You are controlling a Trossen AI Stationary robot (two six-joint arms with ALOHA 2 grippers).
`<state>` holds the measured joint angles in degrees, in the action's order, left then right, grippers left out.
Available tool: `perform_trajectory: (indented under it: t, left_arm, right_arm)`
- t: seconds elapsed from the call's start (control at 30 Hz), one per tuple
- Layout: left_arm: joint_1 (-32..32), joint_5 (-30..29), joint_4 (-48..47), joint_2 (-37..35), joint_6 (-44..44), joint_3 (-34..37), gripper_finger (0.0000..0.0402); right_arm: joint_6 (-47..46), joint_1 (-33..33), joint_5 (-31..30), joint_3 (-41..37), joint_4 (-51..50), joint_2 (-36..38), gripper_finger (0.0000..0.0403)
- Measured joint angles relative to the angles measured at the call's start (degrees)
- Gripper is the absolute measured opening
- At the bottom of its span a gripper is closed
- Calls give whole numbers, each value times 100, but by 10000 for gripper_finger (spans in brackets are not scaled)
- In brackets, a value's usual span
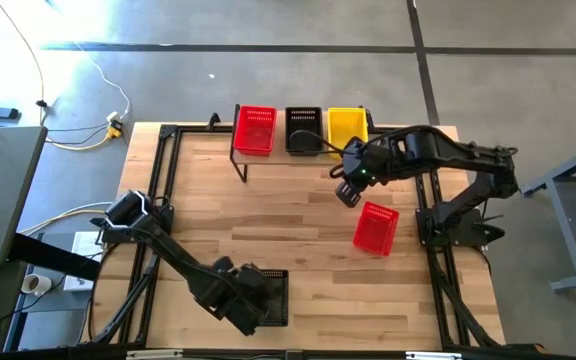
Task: Stack baskets on shelf by color
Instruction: Stack the black bin on the top of the black bin on the shelf
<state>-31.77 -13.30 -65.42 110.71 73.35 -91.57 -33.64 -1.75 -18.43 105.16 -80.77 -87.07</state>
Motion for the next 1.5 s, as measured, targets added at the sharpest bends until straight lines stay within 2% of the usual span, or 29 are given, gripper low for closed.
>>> perform_trajectory:
  t: [0.47, 1.0, 1.13, 1.37, 1.43, 1.5]
  left_arm:
    - [-2, -265, 127, 122, 1342, -4, 172]
    - [100, 105, 252, 959, 1459, 2, 170]
    - [176, 96, 241, 971, 1340, 2, 138]
    - [251, -2, 239, 968, 1199, 2, 21]
    - [254, -25, 241, 962, 1198, 0, 8]
    - [274, -37, 239, 962, 1164, 0, 13]
  right_arm:
    - [-244, -368, -55, 0, -31, 0, 91]
    - [-393, -785, -49, 0, -31, 0, 91]
    - [-517, -963, -30, -2, -31, 0, 91]
    - [-646, -1351, -23, -2, -28, 0, 91]
    - [-642, -1464, -23, -1, -28, 0, 91]
    - [-608, -1571, -31, 0, -28, 0, 91]
